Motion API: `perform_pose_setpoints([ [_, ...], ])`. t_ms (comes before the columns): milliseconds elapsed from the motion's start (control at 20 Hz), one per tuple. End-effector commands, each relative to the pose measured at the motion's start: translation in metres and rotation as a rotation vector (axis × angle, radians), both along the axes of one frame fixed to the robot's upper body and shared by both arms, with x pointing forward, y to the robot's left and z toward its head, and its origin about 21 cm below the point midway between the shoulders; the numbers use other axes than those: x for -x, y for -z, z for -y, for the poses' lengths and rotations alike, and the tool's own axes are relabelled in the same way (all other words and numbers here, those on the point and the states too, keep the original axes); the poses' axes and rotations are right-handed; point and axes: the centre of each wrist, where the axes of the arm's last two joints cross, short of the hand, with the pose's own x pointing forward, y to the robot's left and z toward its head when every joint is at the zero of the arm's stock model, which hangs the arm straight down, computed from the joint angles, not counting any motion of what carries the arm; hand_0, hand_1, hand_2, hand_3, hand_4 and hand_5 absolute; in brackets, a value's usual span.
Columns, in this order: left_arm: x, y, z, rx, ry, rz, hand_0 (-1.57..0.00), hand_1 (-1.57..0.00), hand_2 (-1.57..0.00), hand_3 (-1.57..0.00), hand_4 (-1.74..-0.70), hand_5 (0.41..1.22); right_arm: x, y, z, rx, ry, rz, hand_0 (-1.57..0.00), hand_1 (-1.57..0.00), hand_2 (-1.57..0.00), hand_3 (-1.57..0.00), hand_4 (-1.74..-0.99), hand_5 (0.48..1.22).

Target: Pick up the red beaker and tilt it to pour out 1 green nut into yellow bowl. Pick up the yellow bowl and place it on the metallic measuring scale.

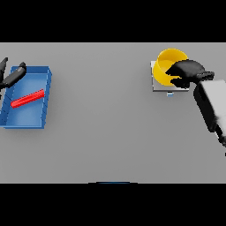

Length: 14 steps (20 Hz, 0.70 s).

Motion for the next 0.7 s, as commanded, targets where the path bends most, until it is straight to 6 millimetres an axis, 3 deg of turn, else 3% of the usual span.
perform_pose_setpoints([
  [0, -0.0017, -0.002, -0.0004, 0.004, 0.001, 0.007, 0.0, 0.0, 0.0, 0.0, -0.73, 0.728, -0.0002, 0.0015, -0.0001, -0.007, 0.006, -0.01, -0.72, -0.98, -1.04, -0.83, -1.619, 1.072],
  [150, -0.0014, 0.001, 0.0003, 0.006, 0.003, -0.002, 0.0, 0.0, 0.0, 0.0, -0.73, 0.717, -0.0024, -0.0033, 0.0045, 0.015, 0.022, -0.029, -0.37, -0.58, -0.69, -0.61, -1.539, 0.933],
  [300, 0.0004, 0.004, 0.0003, 0.002, 0.004, -0.005, 0.0, 0.0, 0.0, 0.0, -0.72, 0.705, -0.0022, -0.0034, 0.0033, 0.045, -0.016, -0.032, -0.19, -0.3, -0.45, -0.49, -1.485, 0.859],
  [500, -0.0002, 0.0039, 0.0014, 0.011, 0.007, 0.005, 0.0, 0.0, 0.0, 0.0, -0.72, 0.697, -0.0021, -0.0003, 0.0068, 0.064, 0.002, -0.053, -0.08, -0.12, -0.2, -0.35, -1.431, 0.799],
  [650, -0.0005, 0.0009, 0.0007, 0.003, 0.011, 0.0, 0.0, 0.0, 0.0, 0.0, -0.72, 0.693, -0.0002, 0.0027, 0.0051, 0.062, 0.019, -0.07, -0.04, -0.06, -0.1, -0.27, -1.41, 0.759],
])
